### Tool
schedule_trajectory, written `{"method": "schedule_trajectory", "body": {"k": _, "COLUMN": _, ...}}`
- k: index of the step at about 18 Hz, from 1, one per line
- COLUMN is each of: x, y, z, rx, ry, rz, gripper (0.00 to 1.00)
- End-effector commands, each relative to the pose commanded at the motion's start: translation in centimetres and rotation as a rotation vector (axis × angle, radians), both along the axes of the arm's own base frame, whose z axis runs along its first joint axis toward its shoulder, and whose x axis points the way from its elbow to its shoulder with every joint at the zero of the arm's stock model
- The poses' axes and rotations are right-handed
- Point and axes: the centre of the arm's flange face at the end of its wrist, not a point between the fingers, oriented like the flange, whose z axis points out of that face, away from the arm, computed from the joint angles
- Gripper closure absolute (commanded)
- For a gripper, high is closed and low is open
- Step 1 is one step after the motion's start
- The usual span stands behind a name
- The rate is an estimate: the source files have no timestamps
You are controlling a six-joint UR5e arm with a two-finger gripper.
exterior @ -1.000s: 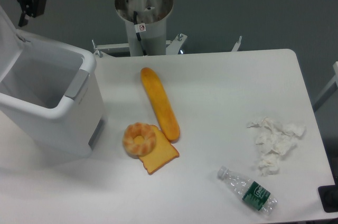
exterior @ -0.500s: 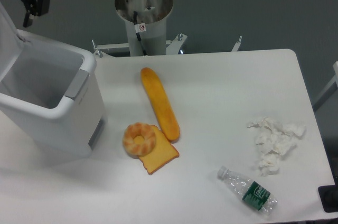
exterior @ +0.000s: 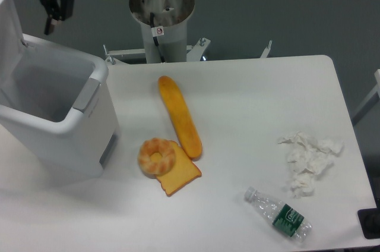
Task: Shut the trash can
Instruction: 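Push the lid down over the trash can opening with the gripper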
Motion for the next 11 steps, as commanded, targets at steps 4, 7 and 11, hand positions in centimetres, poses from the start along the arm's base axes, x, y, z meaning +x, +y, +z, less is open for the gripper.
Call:
{"method": "schedule_trajectory", "body": {"k": 4, "x": -1.5, "y": 0.5, "z": -0.9, "rx": -0.018, "ry": -0.005, "rz": 0.024, "gripper": 0.00}}
{"method": "schedule_trajectory", "body": {"k": 7, "x": -2.4, "y": 1.0, "z": -1.8, "rx": -0.054, "ry": 0.012, "rz": 0.043, "gripper": 0.00}}
{"method": "schedule_trajectory", "body": {"k": 11, "x": -3.7, "y": 2.9, "z": -3.4, "rx": -0.095, "ry": 0.001, "rz": 0.057, "gripper": 0.00}}
